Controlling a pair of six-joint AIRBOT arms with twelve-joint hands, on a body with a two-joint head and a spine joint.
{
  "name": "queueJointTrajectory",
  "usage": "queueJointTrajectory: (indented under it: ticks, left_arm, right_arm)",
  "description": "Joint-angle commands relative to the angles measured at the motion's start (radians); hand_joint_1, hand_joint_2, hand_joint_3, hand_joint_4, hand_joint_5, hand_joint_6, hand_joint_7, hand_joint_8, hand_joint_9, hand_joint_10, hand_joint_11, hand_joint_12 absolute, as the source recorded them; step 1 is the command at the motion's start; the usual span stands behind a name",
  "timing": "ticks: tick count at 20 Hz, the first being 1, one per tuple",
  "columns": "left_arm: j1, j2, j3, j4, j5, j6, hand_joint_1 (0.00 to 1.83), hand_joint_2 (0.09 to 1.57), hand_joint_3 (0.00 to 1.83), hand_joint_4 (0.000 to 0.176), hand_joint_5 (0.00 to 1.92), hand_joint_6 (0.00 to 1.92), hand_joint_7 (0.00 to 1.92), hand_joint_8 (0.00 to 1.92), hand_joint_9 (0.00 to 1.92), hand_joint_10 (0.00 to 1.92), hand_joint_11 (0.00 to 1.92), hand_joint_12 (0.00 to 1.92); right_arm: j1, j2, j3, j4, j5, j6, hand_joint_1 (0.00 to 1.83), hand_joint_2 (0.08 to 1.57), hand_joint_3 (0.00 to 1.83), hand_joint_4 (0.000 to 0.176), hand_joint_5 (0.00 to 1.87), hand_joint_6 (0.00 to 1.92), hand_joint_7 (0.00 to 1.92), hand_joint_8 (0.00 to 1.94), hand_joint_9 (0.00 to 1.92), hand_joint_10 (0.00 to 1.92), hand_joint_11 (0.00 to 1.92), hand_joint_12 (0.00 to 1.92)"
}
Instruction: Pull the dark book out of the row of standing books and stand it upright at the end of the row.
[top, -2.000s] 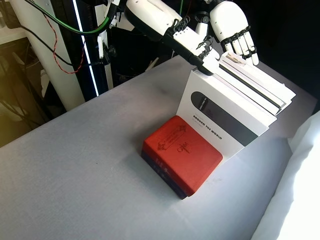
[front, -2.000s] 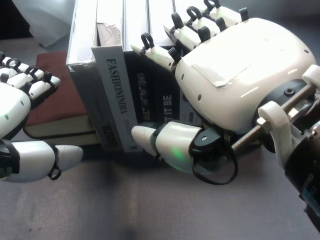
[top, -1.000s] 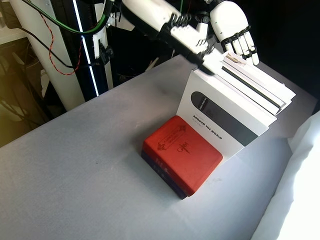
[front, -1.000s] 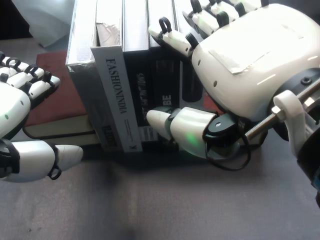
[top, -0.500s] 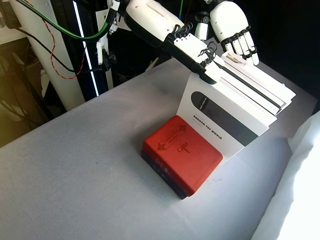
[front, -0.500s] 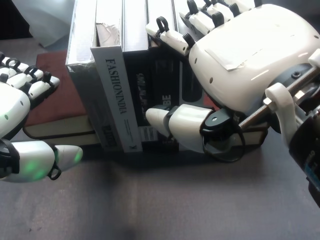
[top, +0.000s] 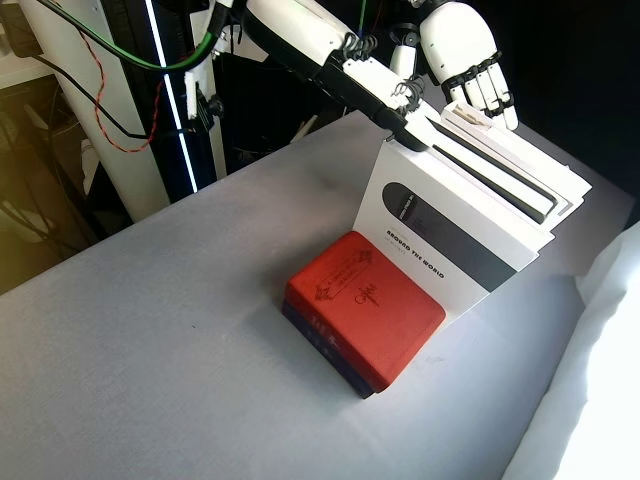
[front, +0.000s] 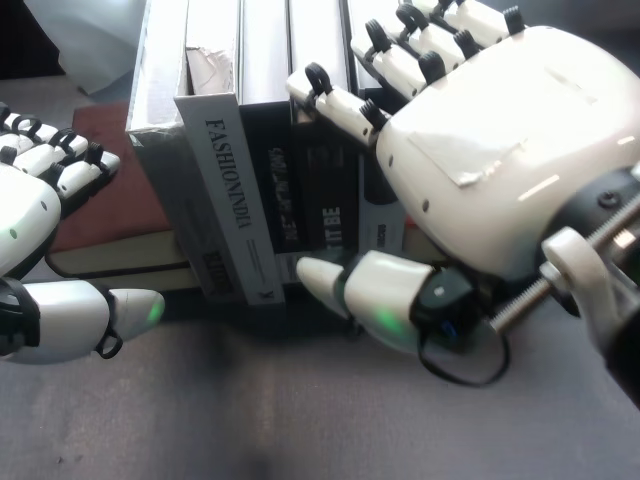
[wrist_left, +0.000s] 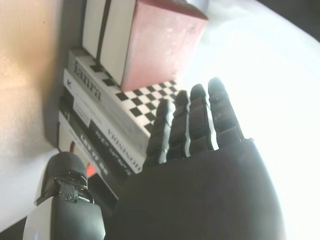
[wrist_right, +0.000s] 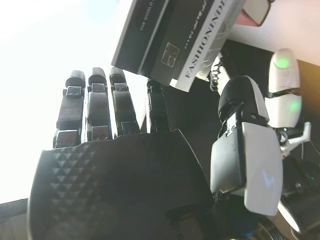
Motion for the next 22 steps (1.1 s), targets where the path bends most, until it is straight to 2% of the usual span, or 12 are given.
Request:
queueJointTrajectory:
  ticks: [1, 6, 13, 18, 22]
  left_arm:
    - [-0.010, 0.009, 0.001, 0.059, 0.041, 0.000, 0.00, 1.13, 0.00, 0.000, 0.05, 0.01, 0.03, 0.01, 0.02, 0.01, 0.02, 0.01]
    - [-0.011, 0.009, 0.000, 0.059, 0.041, 0.000, 0.00, 1.13, 0.00, 0.000, 0.02, 0.00, 0.02, 0.00, 0.00, 0.00, 0.00, 0.00]
    - [-0.011, 0.009, -0.001, 0.059, 0.041, 0.000, 0.00, 1.13, 0.00, 0.000, 0.03, 0.00, 0.02, 0.00, 0.00, 0.00, 0.00, 0.00]
    - [-0.011, 0.009, 0.000, 0.059, 0.041, 0.000, 0.00, 1.13, 0.00, 0.000, 0.03, 0.00, 0.02, 0.00, 0.00, 0.00, 0.00, 0.00]
    - [-0.012, 0.009, 0.000, 0.059, 0.041, 0.000, 0.00, 1.12, 0.00, 0.000, 0.04, 0.00, 0.03, 0.00, 0.01, 0.00, 0.01, 0.01]
  right_arm:
    - [0.003, 0.007, -0.020, -0.085, -0.010, -0.005, 0.00, 1.11, 0.00, 0.000, 0.00, 0.00, 0.00, 0.00, 0.00, 0.00, 0.00, 0.00]
    - [0.002, 0.031, -0.097, -0.085, -0.034, -0.010, 0.00, 1.11, 0.00, 0.000, 0.00, 0.00, 0.00, 0.00, 0.00, 0.00, 0.00, 0.00]
    - [-0.016, 0.046, -0.158, -0.085, -0.047, -0.030, 0.00, 1.11, 0.00, 0.000, 0.00, 0.00, 0.00, 0.00, 0.00, 0.00, 0.00, 0.00]
    - [-0.012, 0.048, -0.150, -0.100, -0.042, -0.017, 0.00, 1.11, 0.00, 0.000, 0.00, 0.00, 0.00, 0.00, 0.00, 0.00, 0.00, 0.00]
    - [0.030, 0.048, -0.135, -0.114, -0.029, 0.008, 0.00, 1.11, 0.00, 0.000, 0.00, 0.00, 0.00, 0.00, 0.00, 0.00, 0.00, 0.00]
